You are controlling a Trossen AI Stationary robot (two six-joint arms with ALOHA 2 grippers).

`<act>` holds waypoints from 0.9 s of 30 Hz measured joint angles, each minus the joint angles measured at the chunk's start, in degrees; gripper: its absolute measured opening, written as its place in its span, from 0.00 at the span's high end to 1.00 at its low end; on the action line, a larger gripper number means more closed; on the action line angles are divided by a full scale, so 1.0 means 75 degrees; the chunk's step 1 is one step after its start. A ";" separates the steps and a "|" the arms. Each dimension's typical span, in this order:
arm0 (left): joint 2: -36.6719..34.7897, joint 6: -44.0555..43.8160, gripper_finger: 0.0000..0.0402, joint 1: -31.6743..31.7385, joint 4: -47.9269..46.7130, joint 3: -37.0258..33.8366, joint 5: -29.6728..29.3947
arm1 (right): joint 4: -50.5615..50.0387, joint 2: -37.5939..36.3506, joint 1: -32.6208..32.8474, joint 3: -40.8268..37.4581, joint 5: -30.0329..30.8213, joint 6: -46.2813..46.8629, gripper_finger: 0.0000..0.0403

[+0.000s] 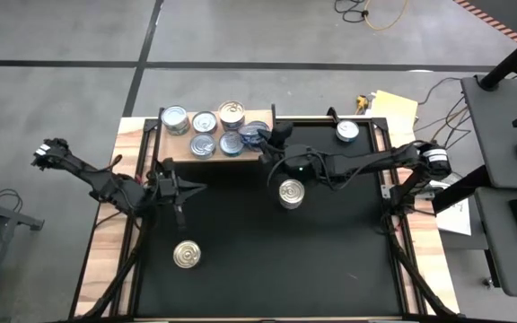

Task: Stack canned seafood by type on shelf
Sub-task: Stack the blue tuna can on top of the blue tuna can on the shelf

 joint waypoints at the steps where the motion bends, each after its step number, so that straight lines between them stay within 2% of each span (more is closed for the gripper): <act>1: -0.0026 0.0001 1.00 0.0000 -0.0043 0.0000 -0.0044 | -0.0007 0.0011 -0.0002 0.0000 0.0025 0.0003 0.67; 11: -0.0075 0.0169 1.00 0.0003 -0.0258 0.0002 -0.0442 | 0.0003 0.0069 -0.0288 -0.0035 0.0205 0.0196 0.67; 23: -0.0014 0.0169 1.00 0.0003 -0.0323 0.0002 -0.0463 | -0.0042 0.0357 -0.0516 -0.0055 0.0197 0.0105 0.67; 27: -0.0009 0.0169 1.00 0.0003 -0.0363 0.0002 -0.0463 | -0.0045 0.0357 -0.0516 -0.0055 0.0203 0.0117 0.61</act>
